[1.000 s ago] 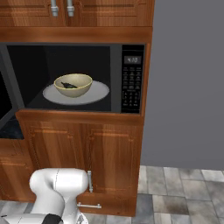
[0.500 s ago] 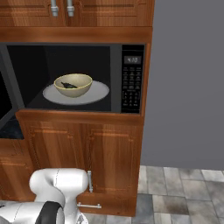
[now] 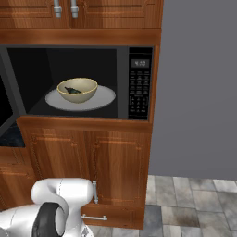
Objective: Pick the eggplant from the sink and place it in the bowl. Then pick the bowl and place it in the microwave. Then close the microwave door and press the start button.
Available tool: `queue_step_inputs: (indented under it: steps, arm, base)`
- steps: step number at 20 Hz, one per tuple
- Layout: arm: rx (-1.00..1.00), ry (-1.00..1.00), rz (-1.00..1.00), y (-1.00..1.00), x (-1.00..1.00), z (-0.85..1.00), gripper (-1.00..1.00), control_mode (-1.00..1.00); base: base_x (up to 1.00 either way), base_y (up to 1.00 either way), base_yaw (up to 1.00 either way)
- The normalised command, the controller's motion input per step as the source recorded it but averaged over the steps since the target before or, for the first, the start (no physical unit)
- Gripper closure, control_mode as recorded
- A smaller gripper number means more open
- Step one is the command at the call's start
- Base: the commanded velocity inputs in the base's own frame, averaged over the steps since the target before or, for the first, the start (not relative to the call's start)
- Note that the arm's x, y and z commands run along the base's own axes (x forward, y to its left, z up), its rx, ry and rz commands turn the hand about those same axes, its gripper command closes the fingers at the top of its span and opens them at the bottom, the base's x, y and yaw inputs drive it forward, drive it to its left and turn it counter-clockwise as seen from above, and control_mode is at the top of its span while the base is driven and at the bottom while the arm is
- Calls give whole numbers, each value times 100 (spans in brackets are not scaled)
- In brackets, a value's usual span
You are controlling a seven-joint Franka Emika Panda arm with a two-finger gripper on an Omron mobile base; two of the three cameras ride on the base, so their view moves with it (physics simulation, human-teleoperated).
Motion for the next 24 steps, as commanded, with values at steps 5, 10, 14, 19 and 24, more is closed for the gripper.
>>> queue_step_inputs:
  steps: [5,10,14,19,24]
  arm:
    - [0,1,7,48,-22,-24,-100,-100]
    - [-3,9,0,62,25,-63,-100,-100]
    - [-2,9,0,57,49,-61,-100,-100]
    - [-1,2,0,21,35,-81,-100,-100]
    - [0,0,-2,3,32,-86,-100,-100]
  base:
    - [0,0,0]
    - [0,0,0]
    - [0,0,0]
    - [0,0,0]
    - [0,0,0]
